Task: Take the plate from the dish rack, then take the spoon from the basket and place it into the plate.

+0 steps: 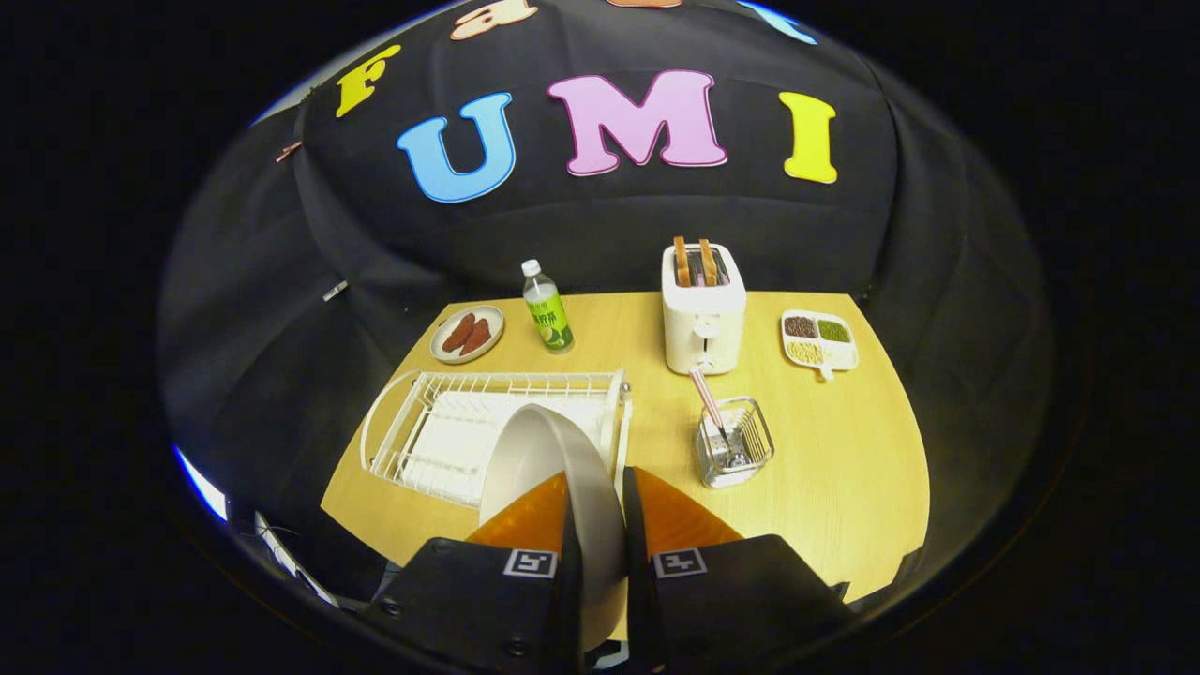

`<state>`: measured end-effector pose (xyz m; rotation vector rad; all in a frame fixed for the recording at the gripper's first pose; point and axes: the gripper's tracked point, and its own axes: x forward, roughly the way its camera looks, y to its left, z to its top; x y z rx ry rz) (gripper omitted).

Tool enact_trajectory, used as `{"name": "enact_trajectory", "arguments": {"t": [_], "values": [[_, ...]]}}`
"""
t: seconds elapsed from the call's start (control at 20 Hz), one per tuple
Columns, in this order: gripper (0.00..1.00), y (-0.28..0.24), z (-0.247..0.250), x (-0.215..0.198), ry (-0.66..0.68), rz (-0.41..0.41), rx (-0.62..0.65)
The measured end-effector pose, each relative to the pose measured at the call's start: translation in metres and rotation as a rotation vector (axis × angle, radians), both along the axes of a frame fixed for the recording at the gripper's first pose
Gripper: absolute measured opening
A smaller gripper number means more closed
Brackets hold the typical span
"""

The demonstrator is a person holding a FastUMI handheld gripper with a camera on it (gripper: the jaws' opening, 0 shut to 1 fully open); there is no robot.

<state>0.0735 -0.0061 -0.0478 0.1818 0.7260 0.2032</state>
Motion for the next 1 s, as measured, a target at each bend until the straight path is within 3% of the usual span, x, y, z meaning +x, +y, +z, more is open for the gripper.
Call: {"name": "enact_trajectory", "arguments": {"t": [0.4,0.6,0.85,1.0], "values": [[0.23,-0.05,-0.082,-0.066,0.14,-0.052,0.076],[0.23,-0.064,-0.121,-0.066,0.197,-0.066,0.113],[0.23,-0.068,-0.176,-0.046,0.259,-0.004,0.088],[0.24,-0.066,-0.189,-0.034,0.276,0.018,0.137]]}}
